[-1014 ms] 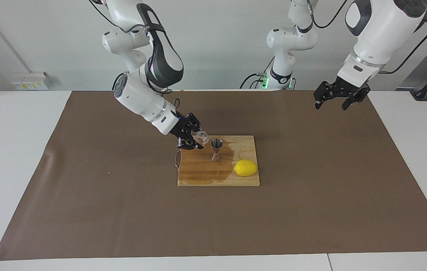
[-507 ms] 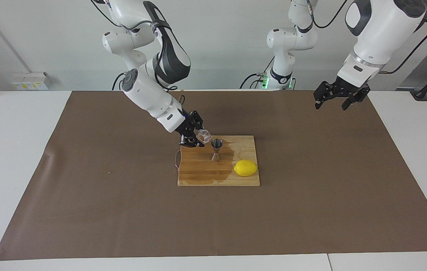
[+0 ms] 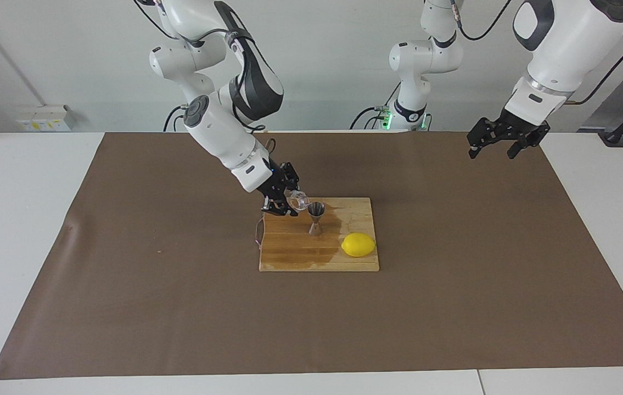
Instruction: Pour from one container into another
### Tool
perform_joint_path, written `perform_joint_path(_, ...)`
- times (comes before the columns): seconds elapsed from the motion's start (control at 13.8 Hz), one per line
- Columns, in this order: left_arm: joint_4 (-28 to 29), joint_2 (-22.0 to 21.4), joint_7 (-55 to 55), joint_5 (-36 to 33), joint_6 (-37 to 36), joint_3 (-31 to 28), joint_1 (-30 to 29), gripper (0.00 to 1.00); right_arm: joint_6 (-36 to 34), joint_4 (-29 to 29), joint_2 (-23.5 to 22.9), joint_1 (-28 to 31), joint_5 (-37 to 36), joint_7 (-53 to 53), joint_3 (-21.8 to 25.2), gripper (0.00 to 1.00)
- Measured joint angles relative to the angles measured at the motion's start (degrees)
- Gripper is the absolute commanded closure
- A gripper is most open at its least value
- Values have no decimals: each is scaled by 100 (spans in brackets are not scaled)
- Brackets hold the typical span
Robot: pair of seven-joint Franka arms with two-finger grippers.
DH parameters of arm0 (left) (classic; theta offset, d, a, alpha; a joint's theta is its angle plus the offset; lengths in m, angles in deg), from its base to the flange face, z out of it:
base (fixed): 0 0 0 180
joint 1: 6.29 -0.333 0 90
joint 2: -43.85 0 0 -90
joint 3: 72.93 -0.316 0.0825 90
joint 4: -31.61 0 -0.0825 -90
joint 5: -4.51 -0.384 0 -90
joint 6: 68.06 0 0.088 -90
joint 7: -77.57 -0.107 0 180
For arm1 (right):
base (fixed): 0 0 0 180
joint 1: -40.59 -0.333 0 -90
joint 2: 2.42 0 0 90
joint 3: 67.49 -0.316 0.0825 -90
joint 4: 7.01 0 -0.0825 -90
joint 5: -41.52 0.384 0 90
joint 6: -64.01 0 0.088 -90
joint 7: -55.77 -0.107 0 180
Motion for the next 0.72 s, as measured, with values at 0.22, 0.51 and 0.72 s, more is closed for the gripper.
perform_joint_path(0.22, 0, -12, -69, -257, -58, 4, -12, 0, 5, -1, 0, -108, -240, -135, 0, 100)
perform_joint_path(0.51, 0, -24, -79, -292, -78, 11, -12, 0, 8, 0, 0, -162, -650, -623, 0, 100)
perform_joint_path(0.72, 0, -25, -79, -292, -84, 20, -12, 0, 8, -1, 0, -167, -786, -756, 0, 100)
